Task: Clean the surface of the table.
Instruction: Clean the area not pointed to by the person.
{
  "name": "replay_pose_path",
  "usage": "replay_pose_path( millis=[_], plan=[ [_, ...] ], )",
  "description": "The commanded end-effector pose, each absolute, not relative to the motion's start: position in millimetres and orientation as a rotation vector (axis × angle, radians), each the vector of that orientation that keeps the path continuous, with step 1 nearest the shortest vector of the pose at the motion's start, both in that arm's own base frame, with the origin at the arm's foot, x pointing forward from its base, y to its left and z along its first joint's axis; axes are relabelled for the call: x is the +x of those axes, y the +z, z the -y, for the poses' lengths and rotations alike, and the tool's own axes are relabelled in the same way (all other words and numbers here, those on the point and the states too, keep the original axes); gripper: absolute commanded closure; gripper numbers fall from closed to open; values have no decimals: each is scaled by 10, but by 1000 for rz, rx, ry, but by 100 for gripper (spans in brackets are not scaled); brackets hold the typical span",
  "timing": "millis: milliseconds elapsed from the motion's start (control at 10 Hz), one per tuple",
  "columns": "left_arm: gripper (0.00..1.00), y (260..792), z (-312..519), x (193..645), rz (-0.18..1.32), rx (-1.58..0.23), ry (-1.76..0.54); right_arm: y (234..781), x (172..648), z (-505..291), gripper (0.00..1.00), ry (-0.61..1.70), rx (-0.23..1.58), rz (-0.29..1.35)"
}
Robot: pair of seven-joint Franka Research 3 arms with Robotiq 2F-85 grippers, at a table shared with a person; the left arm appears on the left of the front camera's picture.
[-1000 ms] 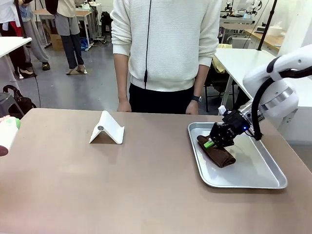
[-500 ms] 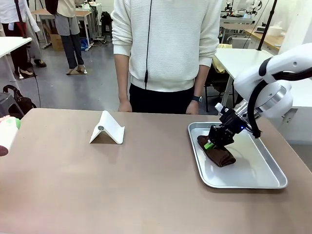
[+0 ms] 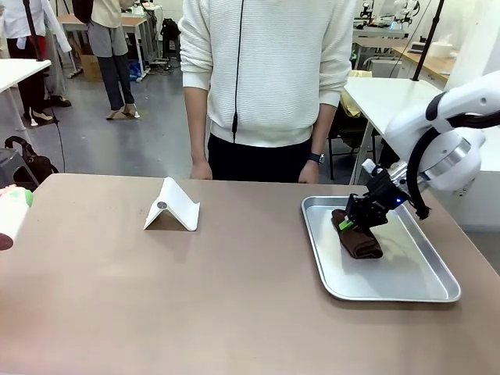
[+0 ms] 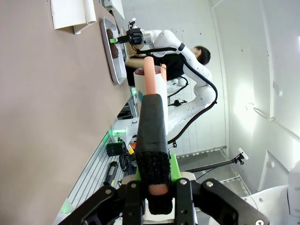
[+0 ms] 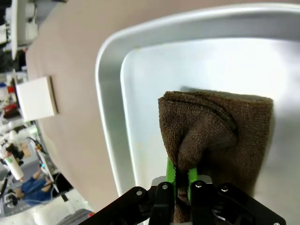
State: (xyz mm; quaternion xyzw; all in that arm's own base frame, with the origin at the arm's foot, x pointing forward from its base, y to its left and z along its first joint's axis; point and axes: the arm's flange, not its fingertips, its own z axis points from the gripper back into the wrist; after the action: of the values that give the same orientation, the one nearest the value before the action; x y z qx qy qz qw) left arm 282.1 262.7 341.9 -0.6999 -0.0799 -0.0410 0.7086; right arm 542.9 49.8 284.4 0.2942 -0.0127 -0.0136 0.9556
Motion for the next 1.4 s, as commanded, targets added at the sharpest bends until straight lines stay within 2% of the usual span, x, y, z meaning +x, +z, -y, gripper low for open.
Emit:
replay_pose_path(
  millis=[0,400,500,700,1100,1300],
  plan=[
    [78,3457,-2613,2803,180,-1562,-91,2642,5449,-180,100,-125,565,61],
    [78,3457,-2613,2803,180,-1562,-91,2779,5231,356,100,-231,711,-5],
    [78,3457,-2613,2803,180,-1562,-91,2842,5156,438,100,-239,802,-20],
    [78,3457,-2613,2803,180,-1562,-91,2992,4958,500,100,-223,1093,-76],
    [78,3457,-2613,2803,180,-1562,-91,3267,4579,492,100,-108,1511,-148],
    [78,3457,-2613,2803,180,-1562,-91,3434,4307,607,100,-67,1698,-276]
  ],
)
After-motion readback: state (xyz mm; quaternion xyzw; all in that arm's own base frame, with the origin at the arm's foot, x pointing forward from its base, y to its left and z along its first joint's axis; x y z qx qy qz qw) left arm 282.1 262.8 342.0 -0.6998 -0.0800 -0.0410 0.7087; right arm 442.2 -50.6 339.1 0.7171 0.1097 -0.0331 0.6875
